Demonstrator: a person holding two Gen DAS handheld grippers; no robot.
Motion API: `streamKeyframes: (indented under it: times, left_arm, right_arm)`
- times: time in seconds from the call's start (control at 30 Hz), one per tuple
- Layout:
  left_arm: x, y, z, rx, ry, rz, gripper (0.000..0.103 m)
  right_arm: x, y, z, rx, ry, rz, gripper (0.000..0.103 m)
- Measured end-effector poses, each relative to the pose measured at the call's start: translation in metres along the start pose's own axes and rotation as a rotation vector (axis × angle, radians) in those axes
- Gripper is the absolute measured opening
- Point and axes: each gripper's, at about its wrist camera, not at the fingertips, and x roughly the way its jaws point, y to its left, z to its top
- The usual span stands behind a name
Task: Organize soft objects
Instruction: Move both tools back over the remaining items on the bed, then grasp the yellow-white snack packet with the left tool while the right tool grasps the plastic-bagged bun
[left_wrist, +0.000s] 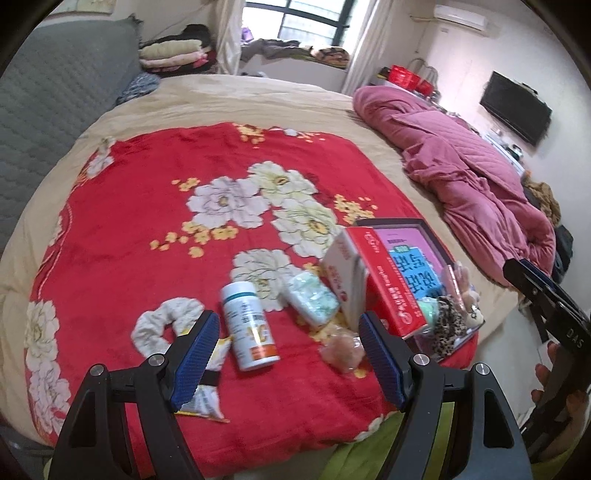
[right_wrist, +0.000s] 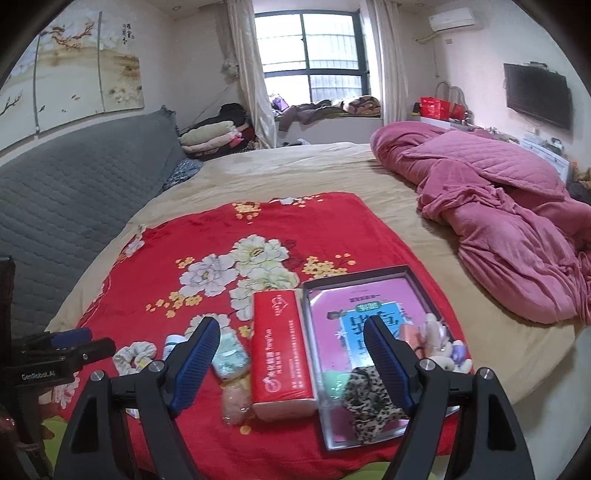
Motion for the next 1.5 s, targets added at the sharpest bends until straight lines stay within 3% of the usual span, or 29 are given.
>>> streamKeyframes:
  times: [0.63,1.07,1.5]
  left_arm:
    - [0.010,0.047,-0.032,-0.059,0.057,0.050,0.079]
    - [0.024,0.080,-0.057,-0.119,0.117,0.095,0.079]
    - [0.048,0.085,-0.077,-0.127,0.193,0.102,0.079]
  right_arm:
    - [0.035,0.063,-0.027,-0.150,0.116,0.082,0.080]
    - [0.049,0.085,-0.038,-0.221,0.154,0.105,0.080]
    - [0.065,0.091,-0.053,-0.258,0.200,0.111,0.080]
